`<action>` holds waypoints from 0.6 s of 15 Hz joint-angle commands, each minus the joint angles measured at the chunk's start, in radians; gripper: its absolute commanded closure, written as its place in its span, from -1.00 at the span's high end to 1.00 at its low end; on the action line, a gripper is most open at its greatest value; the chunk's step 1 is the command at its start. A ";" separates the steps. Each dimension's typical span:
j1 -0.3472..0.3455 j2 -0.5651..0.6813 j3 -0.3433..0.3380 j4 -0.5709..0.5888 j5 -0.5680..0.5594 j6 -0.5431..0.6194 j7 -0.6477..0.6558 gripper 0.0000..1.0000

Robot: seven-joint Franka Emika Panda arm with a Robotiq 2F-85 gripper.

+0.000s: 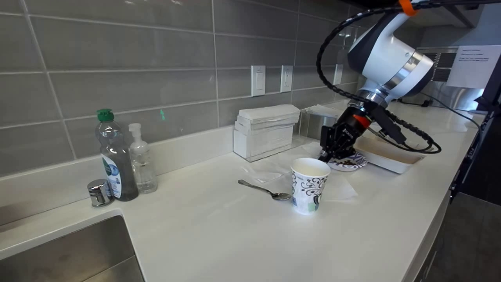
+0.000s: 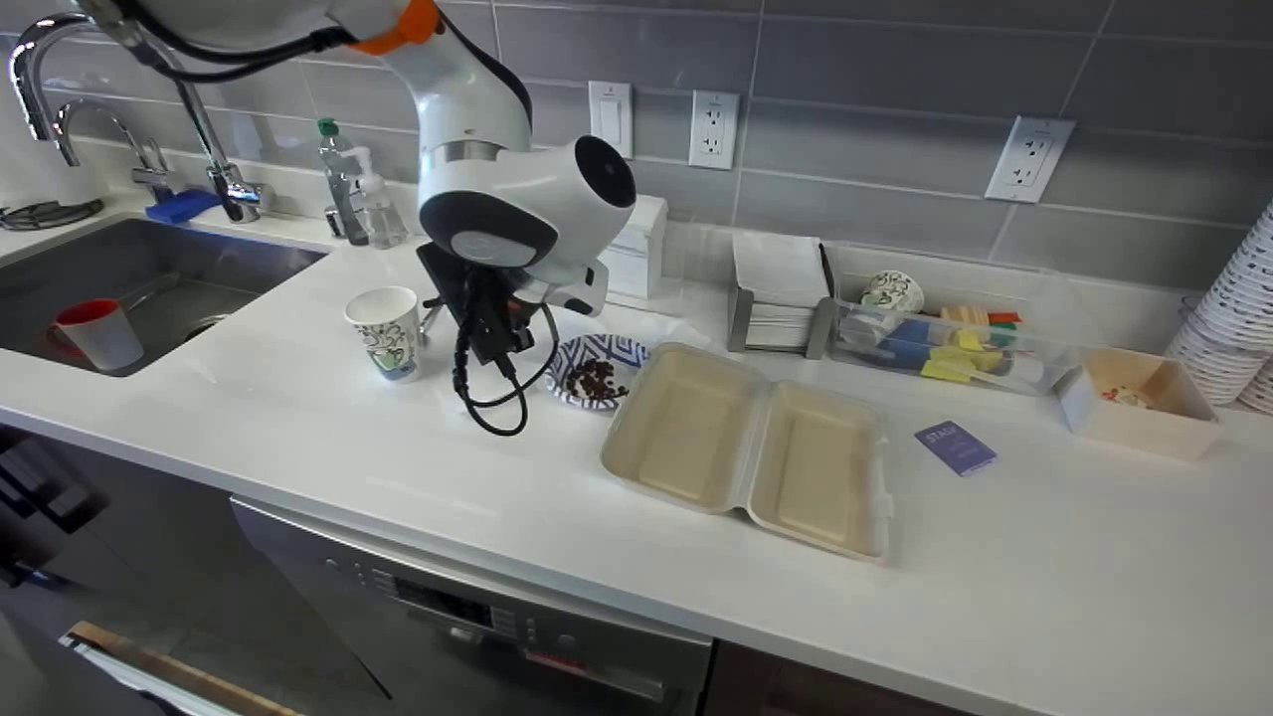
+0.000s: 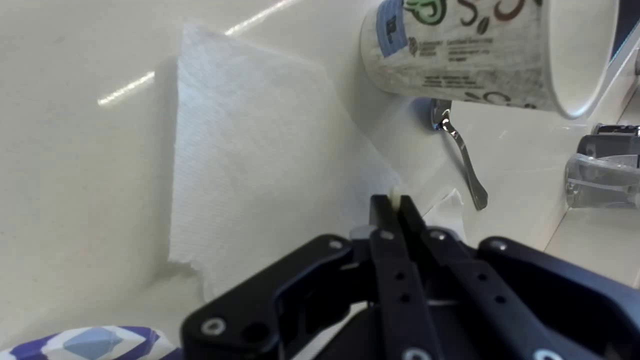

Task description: Use the white knife to stir the contents in the black and white bowl on the left.

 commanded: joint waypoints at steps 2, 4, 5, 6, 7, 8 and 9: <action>-0.012 0.090 0.026 0.036 0.109 0.030 -0.157 -0.98; -0.014 0.112 0.030 0.047 0.123 0.022 -0.193 -0.98; -0.014 0.119 0.030 0.052 0.121 0.016 -0.191 -0.40; -0.014 0.122 0.028 0.057 0.107 0.010 -0.177 -0.39; -0.012 0.121 0.028 0.059 0.097 0.011 -0.165 -0.25; -0.011 0.114 0.026 0.061 0.083 0.007 -0.147 -0.12; -0.008 0.099 0.025 0.060 0.068 0.010 -0.129 0.06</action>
